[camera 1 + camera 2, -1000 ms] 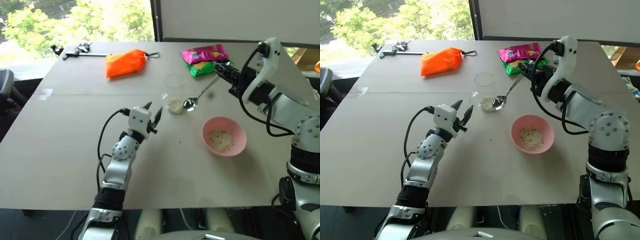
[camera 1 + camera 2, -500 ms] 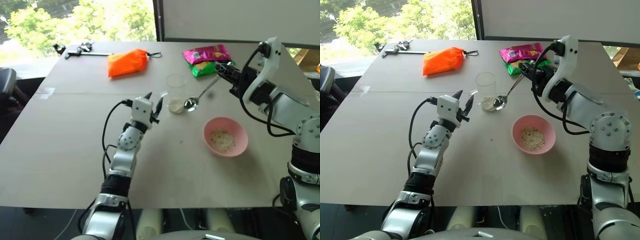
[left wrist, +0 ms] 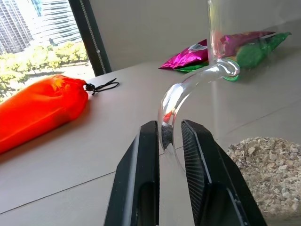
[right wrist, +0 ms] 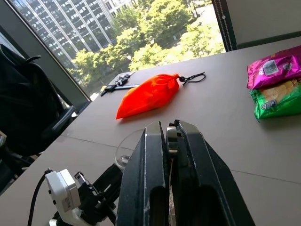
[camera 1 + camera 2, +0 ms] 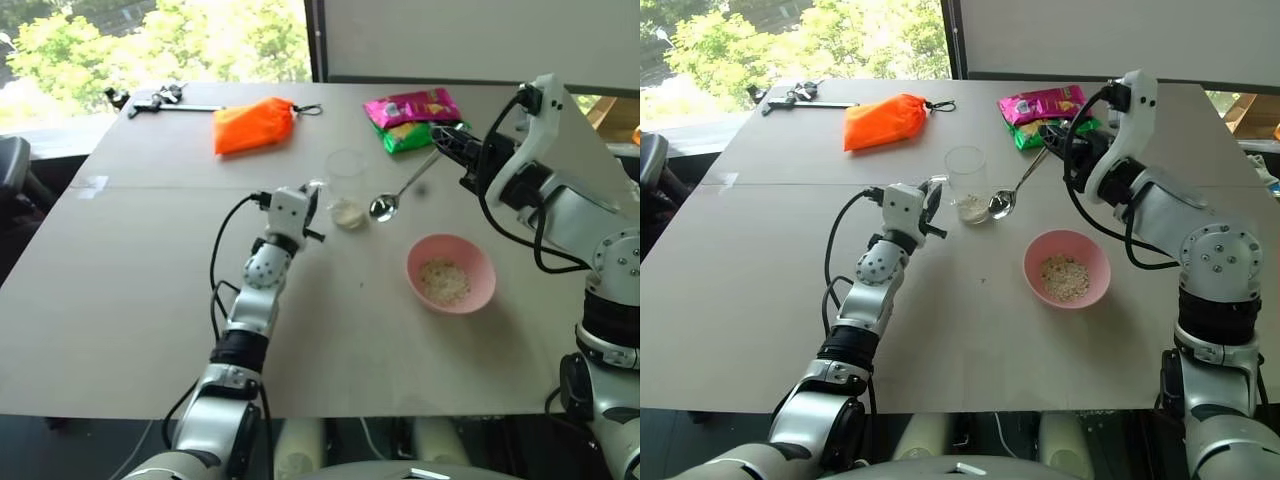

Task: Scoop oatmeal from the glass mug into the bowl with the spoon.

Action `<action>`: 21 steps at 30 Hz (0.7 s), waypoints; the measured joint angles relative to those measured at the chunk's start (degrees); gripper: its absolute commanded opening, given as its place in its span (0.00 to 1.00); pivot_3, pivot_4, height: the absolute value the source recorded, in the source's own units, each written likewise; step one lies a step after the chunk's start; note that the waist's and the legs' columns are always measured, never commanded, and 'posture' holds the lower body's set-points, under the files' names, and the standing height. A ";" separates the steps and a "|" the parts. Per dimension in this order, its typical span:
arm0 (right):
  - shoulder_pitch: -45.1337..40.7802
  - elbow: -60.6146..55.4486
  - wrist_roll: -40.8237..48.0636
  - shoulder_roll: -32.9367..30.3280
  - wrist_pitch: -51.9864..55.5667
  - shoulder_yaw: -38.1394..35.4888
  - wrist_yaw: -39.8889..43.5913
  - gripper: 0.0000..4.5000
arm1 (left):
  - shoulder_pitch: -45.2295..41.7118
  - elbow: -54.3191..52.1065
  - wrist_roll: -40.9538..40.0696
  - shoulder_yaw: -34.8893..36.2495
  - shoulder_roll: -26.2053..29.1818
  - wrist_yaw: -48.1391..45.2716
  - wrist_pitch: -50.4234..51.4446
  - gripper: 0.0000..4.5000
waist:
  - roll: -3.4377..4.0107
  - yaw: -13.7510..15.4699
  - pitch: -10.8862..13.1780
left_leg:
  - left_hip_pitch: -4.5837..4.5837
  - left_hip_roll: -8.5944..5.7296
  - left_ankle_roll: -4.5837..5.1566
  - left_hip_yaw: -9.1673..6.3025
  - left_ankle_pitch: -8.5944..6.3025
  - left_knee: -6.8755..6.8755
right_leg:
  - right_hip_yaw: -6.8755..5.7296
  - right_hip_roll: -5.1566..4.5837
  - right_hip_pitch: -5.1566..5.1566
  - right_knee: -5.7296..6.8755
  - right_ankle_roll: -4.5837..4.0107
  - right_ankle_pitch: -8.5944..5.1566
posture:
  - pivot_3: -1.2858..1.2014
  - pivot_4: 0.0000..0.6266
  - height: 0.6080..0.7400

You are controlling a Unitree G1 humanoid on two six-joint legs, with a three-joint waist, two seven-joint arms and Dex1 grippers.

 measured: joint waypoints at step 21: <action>-7.55 2.82 -4.36 -0.96 -0.07 -0.20 3.24 0.00 | -1.36 -0.37 -1.22 0.28 -0.41 -1.14 -1.40 0.01 | 0.00 -0.12 -0.01 | 0.04 0.01 0.00 0.04 0.01 0.05 | 0.02 0.01 0.01 0.06 0.02 0.01 | 0.52 0.24 0.66</action>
